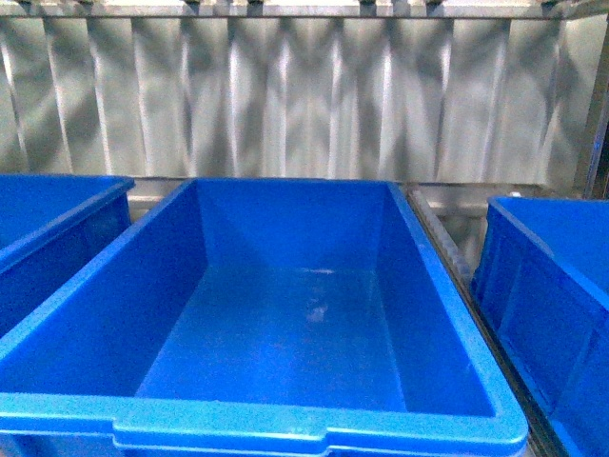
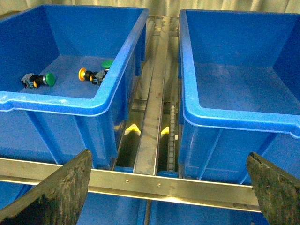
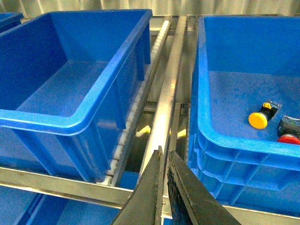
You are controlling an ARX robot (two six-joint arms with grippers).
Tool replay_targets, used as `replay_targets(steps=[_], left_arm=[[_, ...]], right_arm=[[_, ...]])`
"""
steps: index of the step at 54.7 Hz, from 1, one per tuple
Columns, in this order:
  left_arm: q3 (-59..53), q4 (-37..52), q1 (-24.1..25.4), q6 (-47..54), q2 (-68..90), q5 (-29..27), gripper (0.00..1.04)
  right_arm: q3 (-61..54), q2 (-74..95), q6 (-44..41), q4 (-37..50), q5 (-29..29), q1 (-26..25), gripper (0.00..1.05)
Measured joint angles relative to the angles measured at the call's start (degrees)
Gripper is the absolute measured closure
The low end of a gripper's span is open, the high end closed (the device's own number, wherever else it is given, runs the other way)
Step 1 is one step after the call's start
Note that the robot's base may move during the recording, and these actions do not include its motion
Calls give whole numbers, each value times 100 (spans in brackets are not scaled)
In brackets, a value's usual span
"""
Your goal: Pick red and yellow buttons and place in box
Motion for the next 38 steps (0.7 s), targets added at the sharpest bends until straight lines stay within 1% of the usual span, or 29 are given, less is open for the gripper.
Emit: replay_targets(steps=[16, 17, 19, 20, 24, 38], left_arm=[[0, 0, -2, 0, 0, 0, 8], [0, 0, -2, 0, 0, 0, 8], [0, 0, -2, 0, 0, 0, 8], [0, 0, -2, 0, 0, 0, 8], [0, 0, 0, 0, 0, 0, 8], [0, 0, -2, 0, 0, 0, 8]], right_arm=[[-238, -229, 0, 46, 0, 0, 101], [-243, -334, -11, 63, 0, 0, 15], [-243, -334, -9, 63, 0, 0, 7], [-243, -334, -9, 63, 0, 0, 5], [-243, -334, -11, 63, 0, 0, 7], [-243, -334, -11, 63, 0, 0, 7]])
